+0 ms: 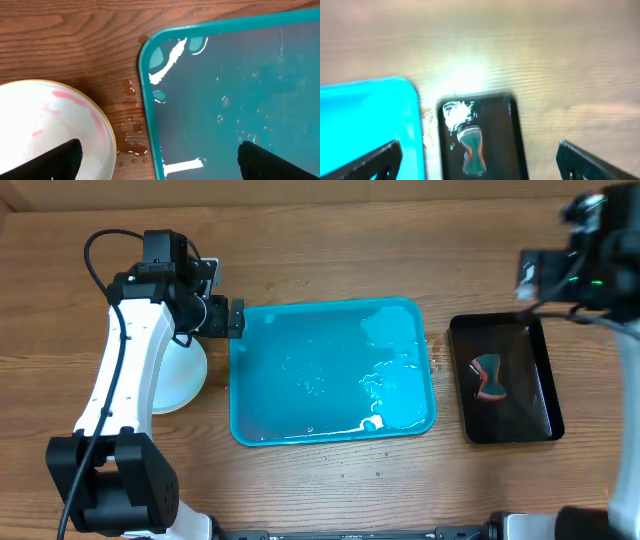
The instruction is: Clean dirty plates on tray and stack at the side
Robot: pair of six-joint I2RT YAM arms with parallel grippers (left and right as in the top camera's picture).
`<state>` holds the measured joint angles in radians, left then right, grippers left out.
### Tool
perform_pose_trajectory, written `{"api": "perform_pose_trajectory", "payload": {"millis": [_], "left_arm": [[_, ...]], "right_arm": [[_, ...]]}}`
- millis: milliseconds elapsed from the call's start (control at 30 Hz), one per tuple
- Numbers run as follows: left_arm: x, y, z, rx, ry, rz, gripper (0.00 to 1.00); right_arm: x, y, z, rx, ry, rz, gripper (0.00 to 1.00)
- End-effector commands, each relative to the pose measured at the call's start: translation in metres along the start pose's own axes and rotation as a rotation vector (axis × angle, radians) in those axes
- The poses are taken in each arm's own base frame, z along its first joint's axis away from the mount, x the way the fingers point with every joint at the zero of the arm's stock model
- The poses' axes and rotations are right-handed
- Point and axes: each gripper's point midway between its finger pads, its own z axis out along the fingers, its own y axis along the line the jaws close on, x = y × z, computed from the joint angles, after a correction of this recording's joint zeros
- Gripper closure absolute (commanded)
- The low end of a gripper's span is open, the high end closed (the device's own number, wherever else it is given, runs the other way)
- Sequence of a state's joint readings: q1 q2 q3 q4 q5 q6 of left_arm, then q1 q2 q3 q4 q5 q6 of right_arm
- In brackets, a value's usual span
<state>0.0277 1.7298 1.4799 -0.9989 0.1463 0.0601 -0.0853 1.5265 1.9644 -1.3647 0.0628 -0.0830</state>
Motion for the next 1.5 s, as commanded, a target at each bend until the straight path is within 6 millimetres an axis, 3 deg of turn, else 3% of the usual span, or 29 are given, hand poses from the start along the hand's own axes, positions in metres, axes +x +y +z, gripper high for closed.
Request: {"api": "perform_pose_trajectory", "payload": {"millis": [0,133,200,300,633,900,1067,1167,1300,1467], "left_arm": [[-0.008,-0.003,-0.011,0.004,-0.039,0.03,0.0],[-0.008,-0.003,-0.011,0.005,-0.039,0.03,0.0],[-0.008,-0.003,-0.011,0.005,-0.039,0.03,0.0],[-0.008,-0.003,-0.011,0.005,-0.039,0.03,0.0],[-0.008,-0.003,-0.011,0.005,-0.039,0.03,0.0],[-0.009,-0.003,-0.011,0.005,-0.039,0.03,0.0],[-0.008,-0.003,-0.011,0.005,-0.039,0.03,0.0],[-0.008,-0.003,-0.011,0.005,-0.039,0.03,0.0],[-0.009,-0.003,-0.011,0.005,-0.039,0.03,0.0],[-0.008,-0.003,-0.011,0.005,-0.039,0.03,0.0]], "right_arm": [[-0.04,-0.002,-0.08,-0.015,-0.247,0.044,0.0],[-0.059,-0.004,-0.134,-0.016,-0.412,0.049,0.0],[-0.057,-0.005,-0.145,-0.016,-0.435,0.05,0.0],[-0.054,-0.005,-0.149,-0.016,-0.437,0.05,0.0],[-0.045,-0.004,-0.137,-0.018,-0.379,0.046,0.0],[-0.094,0.001,-0.179,-0.04,-0.719,0.046,0.0],[-0.1,0.02,-0.192,-0.147,-0.914,0.002,0.0],[-0.091,0.041,-0.192,-0.256,-0.978,-0.058,0.0],[-0.062,0.063,-0.183,-0.378,-1.006,-0.129,0.0],[-0.013,0.076,-0.15,-0.426,-1.051,-0.163,0.0]]}}
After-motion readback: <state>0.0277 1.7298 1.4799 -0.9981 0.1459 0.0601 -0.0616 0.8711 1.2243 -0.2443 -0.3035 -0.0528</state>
